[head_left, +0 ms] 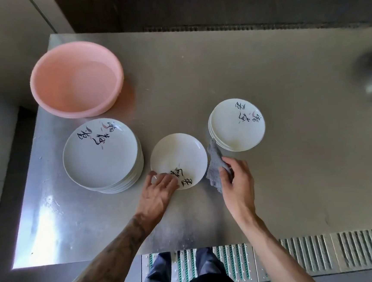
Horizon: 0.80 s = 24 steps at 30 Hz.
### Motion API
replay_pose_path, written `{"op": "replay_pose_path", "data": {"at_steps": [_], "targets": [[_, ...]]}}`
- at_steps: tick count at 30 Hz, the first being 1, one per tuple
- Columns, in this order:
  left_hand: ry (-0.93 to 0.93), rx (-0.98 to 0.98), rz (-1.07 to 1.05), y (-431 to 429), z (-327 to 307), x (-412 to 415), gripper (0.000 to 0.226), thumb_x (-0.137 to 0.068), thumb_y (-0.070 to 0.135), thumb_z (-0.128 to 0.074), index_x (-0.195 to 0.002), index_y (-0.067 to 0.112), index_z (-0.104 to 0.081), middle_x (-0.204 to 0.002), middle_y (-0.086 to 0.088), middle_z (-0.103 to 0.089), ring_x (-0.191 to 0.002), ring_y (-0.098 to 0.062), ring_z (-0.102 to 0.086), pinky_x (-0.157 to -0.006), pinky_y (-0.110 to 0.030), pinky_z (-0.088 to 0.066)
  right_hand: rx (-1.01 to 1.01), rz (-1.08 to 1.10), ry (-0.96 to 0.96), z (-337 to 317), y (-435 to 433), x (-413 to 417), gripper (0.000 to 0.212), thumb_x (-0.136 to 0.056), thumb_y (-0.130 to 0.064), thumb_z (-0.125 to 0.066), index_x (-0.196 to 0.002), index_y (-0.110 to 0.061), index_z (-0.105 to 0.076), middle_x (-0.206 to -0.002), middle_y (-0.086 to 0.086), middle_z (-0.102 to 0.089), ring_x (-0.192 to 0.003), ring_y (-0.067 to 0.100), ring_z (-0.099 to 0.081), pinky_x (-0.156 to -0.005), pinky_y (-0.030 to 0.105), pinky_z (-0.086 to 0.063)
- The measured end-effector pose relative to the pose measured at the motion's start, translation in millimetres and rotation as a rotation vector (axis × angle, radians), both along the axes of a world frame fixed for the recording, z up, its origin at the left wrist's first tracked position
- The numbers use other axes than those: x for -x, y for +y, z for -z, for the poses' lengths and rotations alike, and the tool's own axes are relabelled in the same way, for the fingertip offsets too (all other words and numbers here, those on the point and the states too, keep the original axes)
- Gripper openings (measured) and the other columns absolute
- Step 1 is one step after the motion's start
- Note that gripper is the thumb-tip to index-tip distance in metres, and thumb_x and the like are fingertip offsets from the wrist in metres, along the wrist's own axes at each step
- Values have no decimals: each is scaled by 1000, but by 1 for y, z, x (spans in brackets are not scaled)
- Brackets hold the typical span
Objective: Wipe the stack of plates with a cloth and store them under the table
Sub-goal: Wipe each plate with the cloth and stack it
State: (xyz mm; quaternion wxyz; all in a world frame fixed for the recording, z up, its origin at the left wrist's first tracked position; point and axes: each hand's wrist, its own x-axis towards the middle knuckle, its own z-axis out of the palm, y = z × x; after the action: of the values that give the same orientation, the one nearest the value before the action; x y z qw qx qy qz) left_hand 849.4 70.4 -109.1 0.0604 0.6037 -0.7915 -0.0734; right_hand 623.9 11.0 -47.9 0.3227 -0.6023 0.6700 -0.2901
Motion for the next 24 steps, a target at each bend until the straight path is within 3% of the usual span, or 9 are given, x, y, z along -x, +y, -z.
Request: {"op": "replay_pose_path", "data": {"at_steps": [3, 5, 7, 12, 15, 18, 20, 22, 24], "targets": [[-7, -94, 1, -3, 3, 2, 42, -94, 38, -73, -130, 19, -67, -141, -7, -63, -130, -27, -60, -111, -47, -44, -11, 29, -1, 0, 4, 6, 27, -97, -7, -63, -123, -13, -68, -109, -1, -58, -94, 6, -57, -87, 12, -41], [-24, -96, 32, -5, 6, 3, 54, -85, 19, -81, -136, 16, -65, -146, -12, -59, -132, -31, -59, -109, -48, -48, -38, 5, 17, 5, 7, 8, 26, -97, -6, -63, -121, -13, -68, -106, -2, -56, -88, 0, -54, -83, 5, -38], [-65, -77, 47, -4, 9, 4, 72, -70, 1, -84, -139, 11, -64, -146, -17, -58, -129, -35, -61, -105, -50, -51, -63, -25, 35, 10, 10, 9, 24, -97, -6, -62, -120, -14, -68, -104, -3, -55, -84, 0, -53, -80, 8, -38], [14, 86, 11, 0, 6, -2, 55, -89, -4, -50, -142, 5, -60, -149, -14, -56, -133, -34, -58, -108, -48, -48, -91, -56, 46, 13, 5, 5, 25, -98, -7, -59, -119, -16, -69, -104, -1, -55, -89, 13, -58, -80, 17, -40], [216, 167, -147, -9, -12, 3, 40, -93, -4, -64, -131, 11, -67, -132, -6, -70, -113, -26, -67, -95, -40, -49, -30, -31, 25, 10, -1, 2, 26, -97, -6, -61, -121, -13, -68, -106, 0, -56, -92, 12, -57, -82, 11, -37], [434, 212, -298, -11, -33, 13, 19, -107, 19, -51, -114, 16, -68, -93, 1, -70, -79, -22, -56, -76, -34, -40, 40, -17, -23, 3, -5, -6, 26, -97, -7, -61, -122, -14, -66, -111, -3, -56, -98, 3, -53, -87, 2, -34], [566, 155, -399, -8, -42, 15, 23, -109, 29, -44, -109, 16, -64, -84, 4, -62, -74, -19, -47, -69, -30, -31, 88, -31, -60, -1, -8, -12, 25, -98, -8, -61, -122, -14, -65, -118, -4, -57, -106, 3, -54, -93, 5, -36], [712, 48, -500, -4, -48, 15, 21, -107, 30, -46, -113, 16, -62, -83, 10, -60, -74, -15, -52, -65, -28, -36, 119, -56, -81, -2, -10, -16, 26, -99, -8, -60, -123, -14, -64, -121, -5, -57, -111, 2, -53, -97, 7, -36], [838, -40, -546, 1, -48, 15, 26, -105, 29, -48, -124, 16, -62, -86, 18, -62, -78, -1, -58, -67, -18, -43, 110, -97, -73, -1, -10, -19, 26, -99, -8, -60, -124, -14, -64, -118, -6, -55, -108, 2, -54, -96, 5, -35]]}}
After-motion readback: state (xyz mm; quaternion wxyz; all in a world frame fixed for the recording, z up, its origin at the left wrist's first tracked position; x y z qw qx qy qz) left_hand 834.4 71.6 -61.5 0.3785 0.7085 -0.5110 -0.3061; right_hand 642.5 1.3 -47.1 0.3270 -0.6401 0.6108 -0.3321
